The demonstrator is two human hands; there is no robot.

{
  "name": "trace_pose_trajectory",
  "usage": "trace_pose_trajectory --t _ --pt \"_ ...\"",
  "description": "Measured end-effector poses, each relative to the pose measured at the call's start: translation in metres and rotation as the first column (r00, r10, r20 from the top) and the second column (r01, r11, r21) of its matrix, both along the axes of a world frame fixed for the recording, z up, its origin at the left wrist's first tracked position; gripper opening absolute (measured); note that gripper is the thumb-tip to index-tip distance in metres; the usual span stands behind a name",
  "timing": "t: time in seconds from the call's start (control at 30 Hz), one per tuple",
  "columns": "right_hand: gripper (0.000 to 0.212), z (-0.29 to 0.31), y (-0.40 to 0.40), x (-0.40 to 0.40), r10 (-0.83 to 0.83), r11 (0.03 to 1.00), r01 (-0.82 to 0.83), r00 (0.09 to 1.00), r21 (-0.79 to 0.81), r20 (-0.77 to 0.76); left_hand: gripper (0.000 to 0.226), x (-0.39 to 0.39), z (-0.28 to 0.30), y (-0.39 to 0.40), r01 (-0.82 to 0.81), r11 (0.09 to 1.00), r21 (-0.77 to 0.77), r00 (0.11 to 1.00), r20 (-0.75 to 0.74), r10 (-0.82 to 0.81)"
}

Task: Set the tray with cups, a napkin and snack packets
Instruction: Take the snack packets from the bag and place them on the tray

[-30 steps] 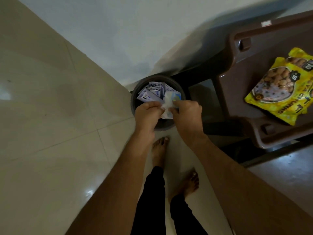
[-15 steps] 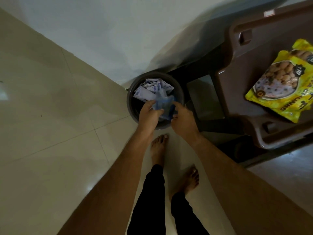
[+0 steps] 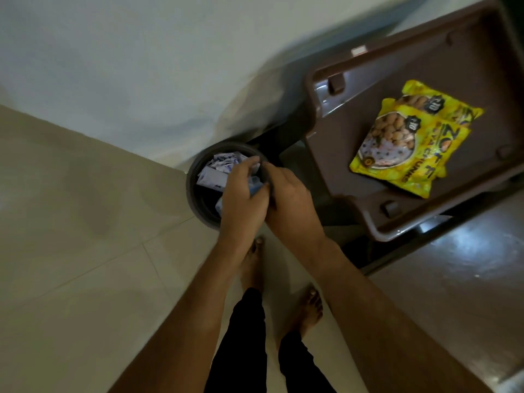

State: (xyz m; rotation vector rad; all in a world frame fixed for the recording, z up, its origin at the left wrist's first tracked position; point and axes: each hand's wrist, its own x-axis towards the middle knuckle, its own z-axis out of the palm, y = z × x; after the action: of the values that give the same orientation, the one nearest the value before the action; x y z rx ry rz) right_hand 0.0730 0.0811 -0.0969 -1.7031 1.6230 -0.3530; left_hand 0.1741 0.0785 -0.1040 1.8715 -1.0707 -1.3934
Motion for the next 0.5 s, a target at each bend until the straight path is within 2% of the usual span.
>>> trace_pose_trajectory --t 0.13,0.23,0.33,0.5 --pt "0.048 0.047 0.003 -0.023 -0.092 0.973 0.101 0.994 -0.207 0.052 0.045 -0.023 0.045 -0.004 0.056 0.985 -0.163 0.998 -0.009 -0.058" --pt "0.044 0.066 0.004 -0.048 -0.195 0.926 0.208 0.978 -0.316 0.072 0.045 -0.047 0.067 -0.010 0.086 0.972 -0.218 0.994 -0.043 -0.097" --pt "0.043 0.070 0.001 -0.077 -0.294 0.892 0.291 0.955 -0.346 0.044 0.046 -0.071 0.079 -0.019 0.143 0.960 -0.240 0.984 -0.074 -0.165" --pt "0.040 0.066 0.001 -0.122 -0.453 0.830 0.433 0.891 -0.351 0.027 0.045 -0.112 0.086 -0.033 0.238 0.931 -0.277 0.965 -0.039 -0.259"
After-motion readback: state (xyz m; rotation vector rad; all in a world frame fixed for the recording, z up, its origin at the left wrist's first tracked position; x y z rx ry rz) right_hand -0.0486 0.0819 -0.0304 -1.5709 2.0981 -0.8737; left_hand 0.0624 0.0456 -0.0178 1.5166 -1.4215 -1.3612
